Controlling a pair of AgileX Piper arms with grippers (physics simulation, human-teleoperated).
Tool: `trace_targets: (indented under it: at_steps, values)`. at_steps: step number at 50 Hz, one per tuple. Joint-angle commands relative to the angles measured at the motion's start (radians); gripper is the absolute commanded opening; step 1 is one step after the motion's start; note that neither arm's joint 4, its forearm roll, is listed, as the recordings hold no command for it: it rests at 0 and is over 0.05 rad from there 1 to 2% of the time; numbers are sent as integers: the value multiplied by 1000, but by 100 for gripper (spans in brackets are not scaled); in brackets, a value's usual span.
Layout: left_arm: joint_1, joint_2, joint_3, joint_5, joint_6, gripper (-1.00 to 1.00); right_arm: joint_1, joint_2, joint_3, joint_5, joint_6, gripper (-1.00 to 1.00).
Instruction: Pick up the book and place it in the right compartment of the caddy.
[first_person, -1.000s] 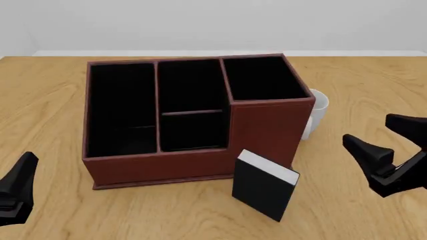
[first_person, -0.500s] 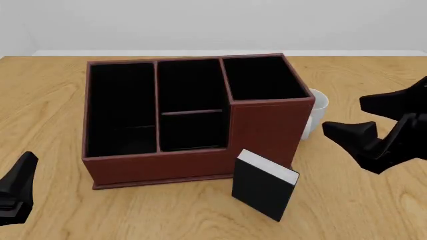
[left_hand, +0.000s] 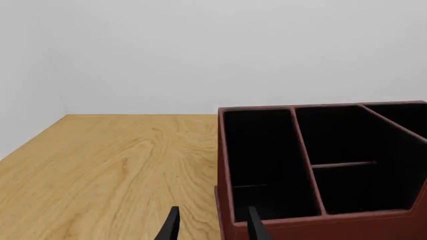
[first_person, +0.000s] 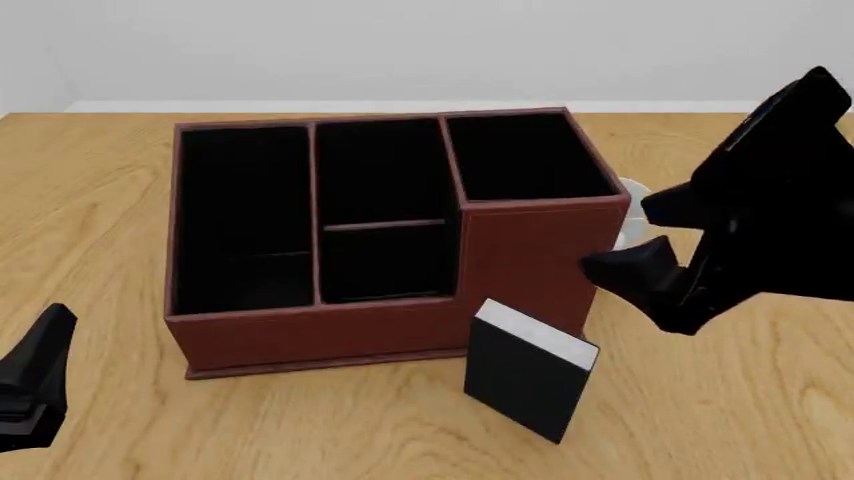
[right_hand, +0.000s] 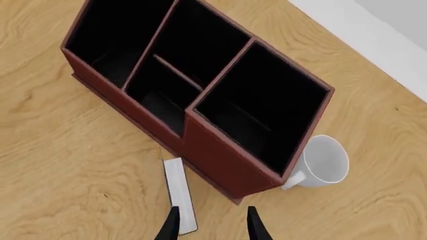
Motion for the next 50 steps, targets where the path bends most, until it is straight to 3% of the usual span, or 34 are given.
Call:
trace_targets:
  at_steps: [1, 28, 50]
  values:
    - [0, 0, 0, 0, 0, 100, 51, 76, -30, 6, -13, 100]
    - [0, 0, 0, 0, 0, 100, 87, 206, 18, -83, -30, 100]
    - [0, 0, 0, 0, 0, 100, 100, 306, 71, -163, -2, 100]
